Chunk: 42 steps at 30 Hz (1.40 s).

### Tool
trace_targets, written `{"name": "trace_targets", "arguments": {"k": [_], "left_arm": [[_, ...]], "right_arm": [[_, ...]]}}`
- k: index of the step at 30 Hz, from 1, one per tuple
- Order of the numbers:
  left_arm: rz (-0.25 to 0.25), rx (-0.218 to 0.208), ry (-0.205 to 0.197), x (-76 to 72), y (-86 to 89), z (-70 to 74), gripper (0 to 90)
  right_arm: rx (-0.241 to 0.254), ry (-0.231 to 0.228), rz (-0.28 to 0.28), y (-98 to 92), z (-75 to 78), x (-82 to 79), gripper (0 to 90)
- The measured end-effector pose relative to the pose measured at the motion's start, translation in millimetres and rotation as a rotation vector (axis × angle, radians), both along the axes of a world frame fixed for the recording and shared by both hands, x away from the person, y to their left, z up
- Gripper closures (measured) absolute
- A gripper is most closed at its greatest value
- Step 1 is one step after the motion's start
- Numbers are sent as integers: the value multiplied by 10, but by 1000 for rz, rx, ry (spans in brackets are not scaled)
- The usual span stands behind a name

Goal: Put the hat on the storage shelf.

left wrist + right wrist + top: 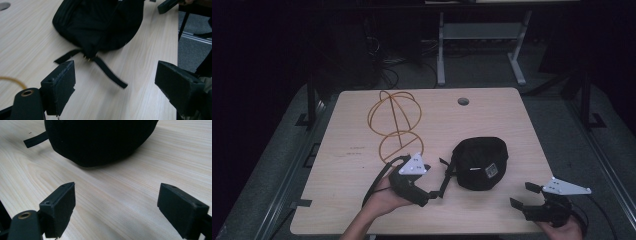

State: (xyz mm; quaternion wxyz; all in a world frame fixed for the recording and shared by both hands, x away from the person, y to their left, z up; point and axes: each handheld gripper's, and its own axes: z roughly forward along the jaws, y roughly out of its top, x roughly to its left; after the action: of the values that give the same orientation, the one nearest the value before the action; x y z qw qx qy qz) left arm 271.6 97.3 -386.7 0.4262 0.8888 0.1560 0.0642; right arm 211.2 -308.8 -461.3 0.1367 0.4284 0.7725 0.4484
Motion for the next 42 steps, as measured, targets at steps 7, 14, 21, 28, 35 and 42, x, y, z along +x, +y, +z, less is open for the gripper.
{"name": "trace_targets", "arguments": {"k": [7, 14, 21, 28, 35, 42], "left_arm": [[-45, 15, 2, 90, -299, 109, 170], [-75, 27, 4, 160, -562, 183, 177], [-128, 41, 25, 221, -786, 214, 211], [-154, 71, 29, 288, -968, 207, 257], [-171, 85, 48, 350, -1113, 190, 308], [-189, 107, 57, 361, -1214, 147, 367]], "right_arm": [[2, -6, 12, 3, -5, 0, 146], [12, -11, 7, -11, 4, -6, 146], [17, -17, 13, -12, 13, -6, 146], [14, -23, 18, -3, 19, -9, 146], [13, -26, 19, -5, 11, -6, 146], [4, -30, 19, 9, 7, 7, 146]]}}
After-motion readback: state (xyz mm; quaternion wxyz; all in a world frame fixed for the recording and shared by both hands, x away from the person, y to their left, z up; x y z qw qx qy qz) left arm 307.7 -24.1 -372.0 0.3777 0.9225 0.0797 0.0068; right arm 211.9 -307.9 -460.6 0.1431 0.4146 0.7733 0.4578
